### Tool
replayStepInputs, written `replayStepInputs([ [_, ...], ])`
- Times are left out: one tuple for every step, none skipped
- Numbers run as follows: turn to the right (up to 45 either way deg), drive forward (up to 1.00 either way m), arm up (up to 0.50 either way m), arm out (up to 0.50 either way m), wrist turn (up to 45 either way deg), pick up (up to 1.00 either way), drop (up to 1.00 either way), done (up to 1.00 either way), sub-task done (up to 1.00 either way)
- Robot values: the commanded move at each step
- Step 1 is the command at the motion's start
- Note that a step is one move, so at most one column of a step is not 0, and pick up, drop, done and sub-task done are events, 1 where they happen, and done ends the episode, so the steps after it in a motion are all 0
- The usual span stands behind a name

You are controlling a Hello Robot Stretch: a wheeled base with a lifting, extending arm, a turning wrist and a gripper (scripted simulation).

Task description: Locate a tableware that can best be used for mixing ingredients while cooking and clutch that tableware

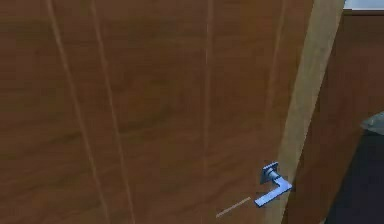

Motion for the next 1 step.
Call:
replayStepInputs([
  [45.0, 0.0, 0.0, 0.0, 0.0, 0.0, 0.0, 0.0, 0.0],
])
